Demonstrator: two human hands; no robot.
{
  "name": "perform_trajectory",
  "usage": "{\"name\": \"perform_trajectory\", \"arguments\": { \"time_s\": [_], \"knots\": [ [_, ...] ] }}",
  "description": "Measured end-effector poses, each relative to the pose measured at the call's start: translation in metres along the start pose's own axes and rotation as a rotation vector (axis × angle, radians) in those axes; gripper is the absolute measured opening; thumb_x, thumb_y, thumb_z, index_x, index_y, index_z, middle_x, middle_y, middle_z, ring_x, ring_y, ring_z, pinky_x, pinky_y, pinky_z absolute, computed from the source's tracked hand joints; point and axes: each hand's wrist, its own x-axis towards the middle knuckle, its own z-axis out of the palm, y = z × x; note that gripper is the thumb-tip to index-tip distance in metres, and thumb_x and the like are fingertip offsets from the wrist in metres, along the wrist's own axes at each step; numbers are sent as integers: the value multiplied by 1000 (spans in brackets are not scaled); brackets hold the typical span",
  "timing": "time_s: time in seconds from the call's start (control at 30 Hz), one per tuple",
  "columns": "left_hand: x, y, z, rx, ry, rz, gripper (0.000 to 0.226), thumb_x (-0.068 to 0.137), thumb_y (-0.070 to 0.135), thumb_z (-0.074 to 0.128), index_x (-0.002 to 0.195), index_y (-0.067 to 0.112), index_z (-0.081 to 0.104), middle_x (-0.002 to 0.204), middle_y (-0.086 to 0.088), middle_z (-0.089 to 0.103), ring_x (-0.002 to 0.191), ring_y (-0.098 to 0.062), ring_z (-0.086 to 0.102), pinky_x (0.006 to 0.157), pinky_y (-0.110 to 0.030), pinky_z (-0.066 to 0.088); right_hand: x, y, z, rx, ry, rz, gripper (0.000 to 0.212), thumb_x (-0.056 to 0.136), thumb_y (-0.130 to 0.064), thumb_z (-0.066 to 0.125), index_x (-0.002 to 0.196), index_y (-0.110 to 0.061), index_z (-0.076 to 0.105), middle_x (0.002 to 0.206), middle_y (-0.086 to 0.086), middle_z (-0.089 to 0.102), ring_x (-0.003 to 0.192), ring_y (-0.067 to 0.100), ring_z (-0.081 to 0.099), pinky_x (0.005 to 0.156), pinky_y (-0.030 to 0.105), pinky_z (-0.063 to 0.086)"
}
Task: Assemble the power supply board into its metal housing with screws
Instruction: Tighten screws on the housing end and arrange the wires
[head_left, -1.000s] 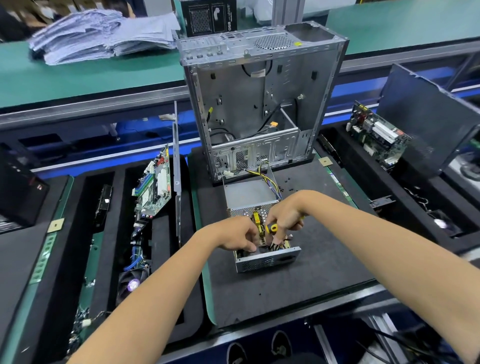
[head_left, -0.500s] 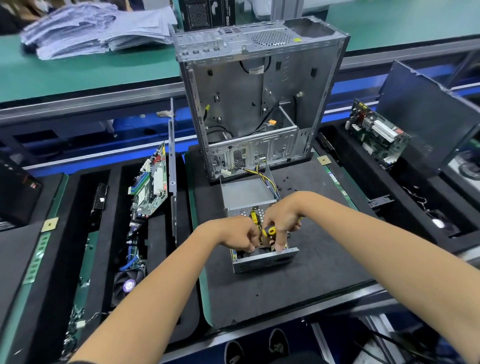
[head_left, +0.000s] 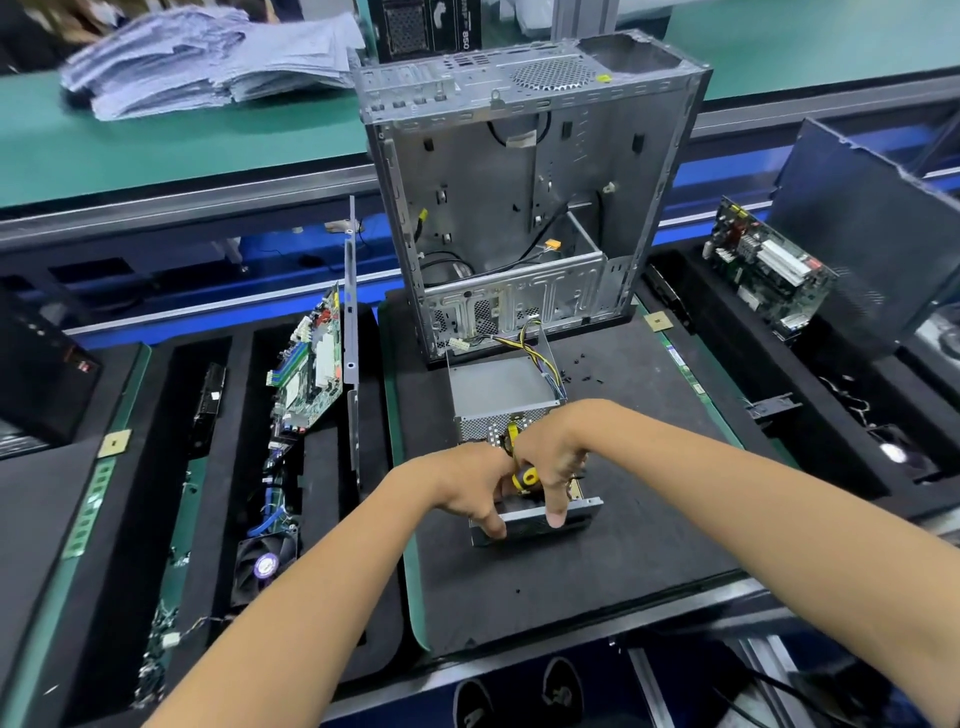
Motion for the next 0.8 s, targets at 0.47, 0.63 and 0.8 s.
{"name": "perform_trajectory", "arguments": {
  "time_s": [0.47,0.63,0.8],
  "knots": [
    [-10,-15,-42,-688,170,36,15,72,7,78,76,19,69,67,6,70,62,-4,61,58,-19,47,-36,29,-38,271,175,-82,44,74,-36,80,59,-18,42,56,1,34,54,20,29,57,33,22],
    [-1,-23,-42,-858,422,-67,15,79,13,76,94,8,76,72,12,71,63,5,59,62,-11,43,-38,42,-55,280,383,-78,50,85,-29,71,59,-19,30,52,-7,27,49,12,24,55,31,18],
    [-3,-32,-37,-1078,455,-135,20,88,14,67,106,6,71,87,-1,73,72,-4,63,63,-13,47,-28,40,-61,221,497,-77,50,87,-31,68,60,-17,29,59,0,28,54,17,26,56,31,22]
  ]
}}
